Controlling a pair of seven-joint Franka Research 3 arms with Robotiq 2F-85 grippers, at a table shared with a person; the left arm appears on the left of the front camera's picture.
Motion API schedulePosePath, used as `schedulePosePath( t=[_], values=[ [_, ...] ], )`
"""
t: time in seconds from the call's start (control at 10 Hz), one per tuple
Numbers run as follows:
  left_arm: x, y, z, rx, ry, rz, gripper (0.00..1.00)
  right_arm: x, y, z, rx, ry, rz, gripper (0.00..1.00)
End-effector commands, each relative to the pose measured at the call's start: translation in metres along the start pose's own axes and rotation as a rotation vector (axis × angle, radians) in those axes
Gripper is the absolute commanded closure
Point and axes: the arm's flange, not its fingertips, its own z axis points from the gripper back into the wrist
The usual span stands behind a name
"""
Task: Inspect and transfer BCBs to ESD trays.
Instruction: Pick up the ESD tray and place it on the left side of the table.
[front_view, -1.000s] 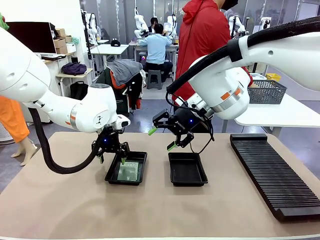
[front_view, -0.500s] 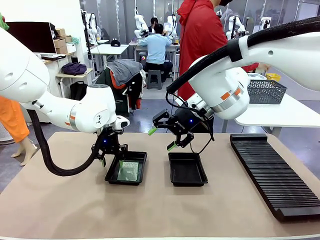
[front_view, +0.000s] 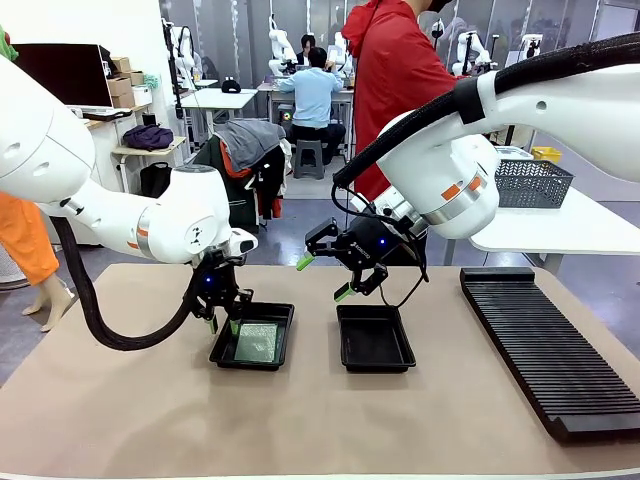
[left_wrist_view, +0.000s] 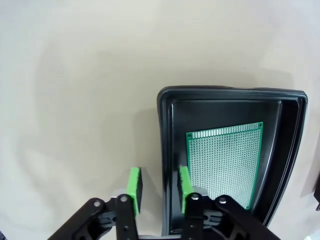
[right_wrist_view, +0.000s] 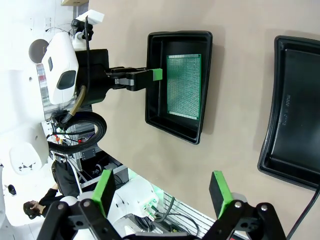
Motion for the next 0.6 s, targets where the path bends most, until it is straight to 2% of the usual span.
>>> schedulePosePath(
  t=[0.0,0.1,0.2,0.3,0.4,0.5],
  values=[
    [-0.0035,0.0065,0.0003,-0.015,0.012,-0.006,0.64,0.002,0.0015,-0.0017,-0.006,0.002,-0.003,0.0],
    [-0.0036,0.0071,-0.0007,-0.013,0.018,-0.005,0.71,0.002,0.0015,-0.0017,-0.006,0.002,-0.003,0.0],
    [-0.0033,0.0082,-0.0019,-0.016,0.017,0.0,0.7,0.002,0.0015,-0.0017,-0.006,0.002,-0.003,0.0],
    [-0.0036,0.0081,-0.0023,-0.02,0.018,-0.002,0.83,0.002,0.0015,-0.0017,-0.006,0.002,-0.003,0.0],
    [-0.0033,0.0079,-0.004,-0.018,0.024,0.0,0.82,0.002,0.0015,-0.0017,-0.006,0.002,-0.003,0.0],
    [-0.0036,0.0073,-0.0052,-0.02,0.026,0.0,0.94,0.002,0.0015,-0.0017,-0.006,0.002,-0.003,0.0]
  ],
)
